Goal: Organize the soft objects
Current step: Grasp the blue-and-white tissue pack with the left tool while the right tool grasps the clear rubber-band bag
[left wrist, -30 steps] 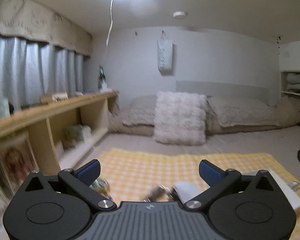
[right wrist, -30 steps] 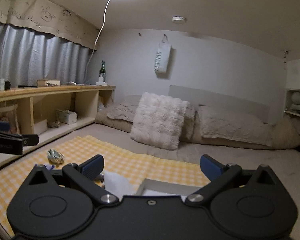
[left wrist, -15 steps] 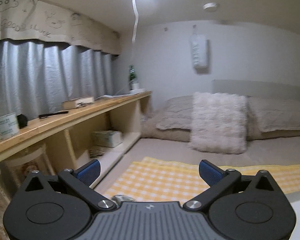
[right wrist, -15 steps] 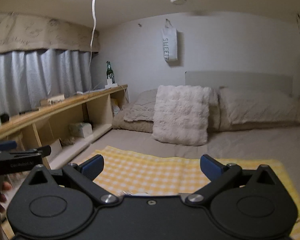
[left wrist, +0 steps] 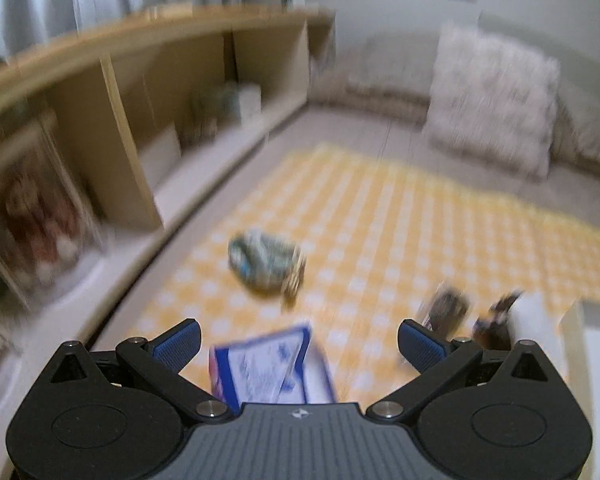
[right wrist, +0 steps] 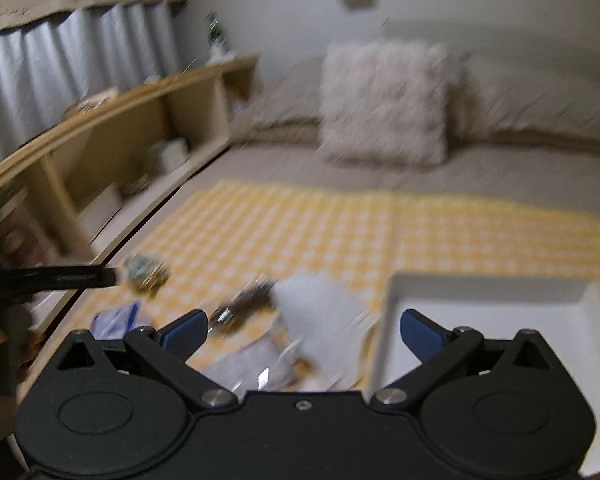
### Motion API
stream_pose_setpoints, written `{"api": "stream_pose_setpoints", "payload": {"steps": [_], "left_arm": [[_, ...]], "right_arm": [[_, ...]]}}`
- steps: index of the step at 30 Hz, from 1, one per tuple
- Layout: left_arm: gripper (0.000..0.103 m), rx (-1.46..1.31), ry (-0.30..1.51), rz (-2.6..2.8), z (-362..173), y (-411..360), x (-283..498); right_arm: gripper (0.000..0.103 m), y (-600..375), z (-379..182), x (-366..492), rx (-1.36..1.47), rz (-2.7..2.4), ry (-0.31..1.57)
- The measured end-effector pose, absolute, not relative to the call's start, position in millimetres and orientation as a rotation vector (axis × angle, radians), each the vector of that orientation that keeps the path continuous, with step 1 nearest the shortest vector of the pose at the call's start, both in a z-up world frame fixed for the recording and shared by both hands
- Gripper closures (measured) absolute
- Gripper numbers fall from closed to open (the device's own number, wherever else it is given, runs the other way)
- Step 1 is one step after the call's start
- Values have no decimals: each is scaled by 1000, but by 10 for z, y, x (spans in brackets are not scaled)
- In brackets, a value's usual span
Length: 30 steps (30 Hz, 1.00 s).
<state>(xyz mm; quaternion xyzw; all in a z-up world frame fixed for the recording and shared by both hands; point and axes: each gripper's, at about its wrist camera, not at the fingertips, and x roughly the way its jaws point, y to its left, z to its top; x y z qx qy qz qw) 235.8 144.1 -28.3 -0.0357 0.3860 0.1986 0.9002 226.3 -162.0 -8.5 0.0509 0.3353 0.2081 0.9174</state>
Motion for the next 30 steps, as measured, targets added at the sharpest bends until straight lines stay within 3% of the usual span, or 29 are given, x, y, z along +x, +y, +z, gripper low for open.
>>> {"api": "stream_pose_setpoints", "payload": {"steps": [5, 9, 17, 28, 30], "left_arm": [[0, -123, 915, 438, -586, 1632, 2437], [0, -156, 980, 435, -745, 1711, 2505], [0, -90, 1065, 400, -997, 1646, 2681], [0, 17, 1102, 349, -1119, 1612, 2773], [1, 38, 1120, 349, -1145, 1632, 2766]], "right_arm": [[1, -1417, -346, 2382, 140, 503, 855], [14, -1327, -558, 2521, 207, 527, 984], [31, -1096, -985, 2680, 168, 547, 1155], [32, -823, -1184, 2694, 43, 555, 1222], [37, -802, -1233, 2691, 16, 550, 1246]]}}
